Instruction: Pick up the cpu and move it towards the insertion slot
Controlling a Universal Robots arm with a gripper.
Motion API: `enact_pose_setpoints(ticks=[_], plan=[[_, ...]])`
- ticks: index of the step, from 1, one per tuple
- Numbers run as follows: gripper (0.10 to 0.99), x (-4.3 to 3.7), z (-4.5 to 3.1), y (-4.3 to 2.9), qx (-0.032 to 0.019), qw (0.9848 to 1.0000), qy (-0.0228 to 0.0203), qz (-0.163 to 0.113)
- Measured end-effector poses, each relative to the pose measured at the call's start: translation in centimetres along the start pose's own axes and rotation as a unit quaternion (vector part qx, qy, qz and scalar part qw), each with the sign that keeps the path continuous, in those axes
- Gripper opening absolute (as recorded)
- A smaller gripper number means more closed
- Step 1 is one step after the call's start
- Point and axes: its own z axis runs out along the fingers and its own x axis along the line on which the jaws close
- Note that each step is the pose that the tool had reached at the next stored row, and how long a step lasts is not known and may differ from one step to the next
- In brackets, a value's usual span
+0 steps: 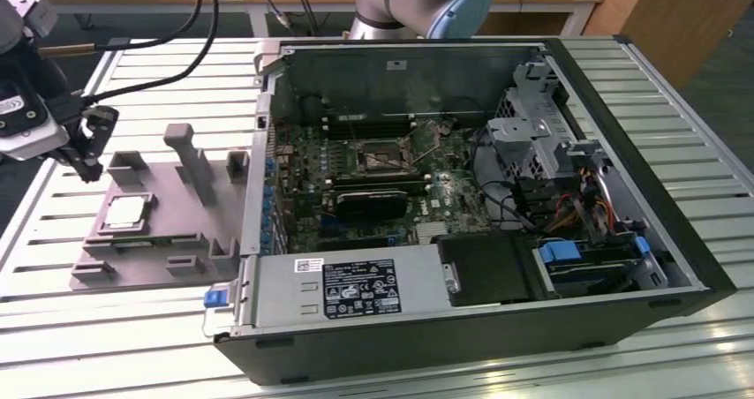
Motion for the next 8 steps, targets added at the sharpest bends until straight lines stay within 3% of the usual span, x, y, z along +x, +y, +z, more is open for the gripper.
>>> enact_pose_setpoints(ticks=[8], plan=[[0.102,0.02,1.44,-0.05,0.0000,1.0000,0.0000,0.000]])
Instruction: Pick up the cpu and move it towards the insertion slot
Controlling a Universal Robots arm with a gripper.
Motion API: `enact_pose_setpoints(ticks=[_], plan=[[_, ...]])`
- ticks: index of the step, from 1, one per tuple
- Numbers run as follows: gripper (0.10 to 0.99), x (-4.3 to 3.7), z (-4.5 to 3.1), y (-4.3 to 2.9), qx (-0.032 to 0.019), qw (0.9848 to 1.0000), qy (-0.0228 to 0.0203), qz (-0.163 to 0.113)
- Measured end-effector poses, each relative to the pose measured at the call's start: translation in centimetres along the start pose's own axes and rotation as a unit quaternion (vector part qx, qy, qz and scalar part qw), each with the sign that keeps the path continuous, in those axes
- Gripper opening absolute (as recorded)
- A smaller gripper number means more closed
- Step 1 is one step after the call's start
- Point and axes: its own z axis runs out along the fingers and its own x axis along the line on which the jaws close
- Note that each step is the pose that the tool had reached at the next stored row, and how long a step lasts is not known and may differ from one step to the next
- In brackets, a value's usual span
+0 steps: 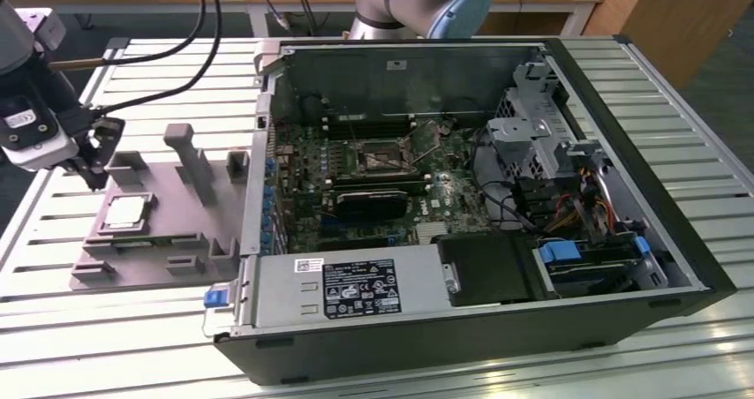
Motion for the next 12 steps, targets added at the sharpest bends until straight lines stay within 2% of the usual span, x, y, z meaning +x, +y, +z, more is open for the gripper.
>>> enact_pose_setpoints(ticks=[12], plan=[[0.102,0.03,2.19,-0.08,0.0000,1.0000,0.0000,0.000]])
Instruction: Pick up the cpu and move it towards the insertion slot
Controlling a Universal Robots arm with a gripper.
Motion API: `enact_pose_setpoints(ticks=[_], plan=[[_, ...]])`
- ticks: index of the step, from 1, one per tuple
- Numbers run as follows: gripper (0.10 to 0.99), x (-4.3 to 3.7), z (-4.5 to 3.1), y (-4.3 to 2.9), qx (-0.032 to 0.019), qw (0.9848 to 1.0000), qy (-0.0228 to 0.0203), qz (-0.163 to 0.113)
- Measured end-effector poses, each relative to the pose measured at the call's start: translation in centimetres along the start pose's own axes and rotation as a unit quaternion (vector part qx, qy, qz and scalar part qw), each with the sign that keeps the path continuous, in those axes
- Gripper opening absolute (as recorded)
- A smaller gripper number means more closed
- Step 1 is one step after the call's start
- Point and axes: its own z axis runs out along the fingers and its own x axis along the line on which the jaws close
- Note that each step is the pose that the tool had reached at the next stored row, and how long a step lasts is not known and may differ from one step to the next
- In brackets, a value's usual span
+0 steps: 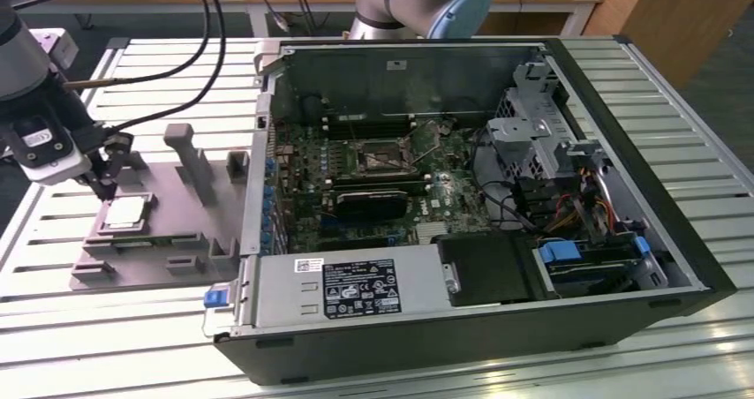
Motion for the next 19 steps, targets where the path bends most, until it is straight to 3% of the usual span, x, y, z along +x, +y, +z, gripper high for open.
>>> enact_pose_setpoints(ticks=[19], plan=[[0.102,-0.06,3.07,0.12,0.0000,1.0000,-0.0002,0.005]])
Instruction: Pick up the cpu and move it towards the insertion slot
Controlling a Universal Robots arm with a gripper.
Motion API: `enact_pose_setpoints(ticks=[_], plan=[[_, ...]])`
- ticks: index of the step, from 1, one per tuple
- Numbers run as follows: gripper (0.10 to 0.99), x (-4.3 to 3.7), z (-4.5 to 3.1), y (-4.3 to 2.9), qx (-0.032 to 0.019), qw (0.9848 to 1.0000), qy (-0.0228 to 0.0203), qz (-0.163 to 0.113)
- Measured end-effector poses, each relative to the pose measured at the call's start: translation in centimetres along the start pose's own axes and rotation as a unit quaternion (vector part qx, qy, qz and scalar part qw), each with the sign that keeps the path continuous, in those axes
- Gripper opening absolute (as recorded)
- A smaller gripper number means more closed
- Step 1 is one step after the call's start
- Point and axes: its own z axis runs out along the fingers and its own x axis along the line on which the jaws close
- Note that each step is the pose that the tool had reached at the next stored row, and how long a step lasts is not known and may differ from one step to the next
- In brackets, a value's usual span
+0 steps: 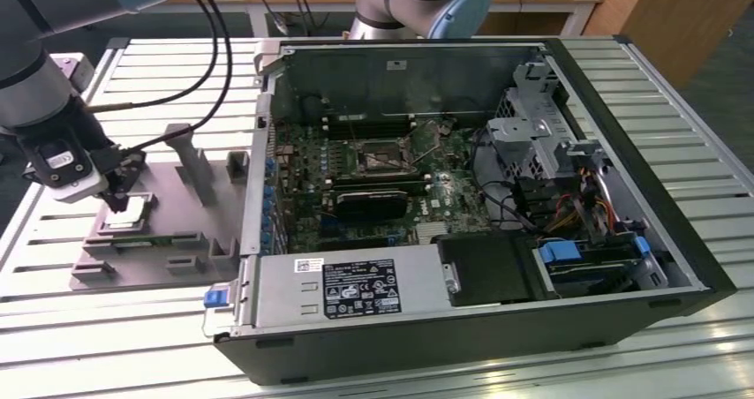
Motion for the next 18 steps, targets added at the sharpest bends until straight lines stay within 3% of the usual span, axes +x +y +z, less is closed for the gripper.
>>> enact_pose_setpoints(ticks=[8,12,18], plan=[[0.102,0.06,1.19,0.14,0.0000,1.0000,-0.0002,0.003],[0.102,0.49,1.42,0.16,0.0001,1.0000,-0.0002,0.003],[0.102,0.51,1.44,0.16,0.0001,1.0000,-0.0002,0.004]])
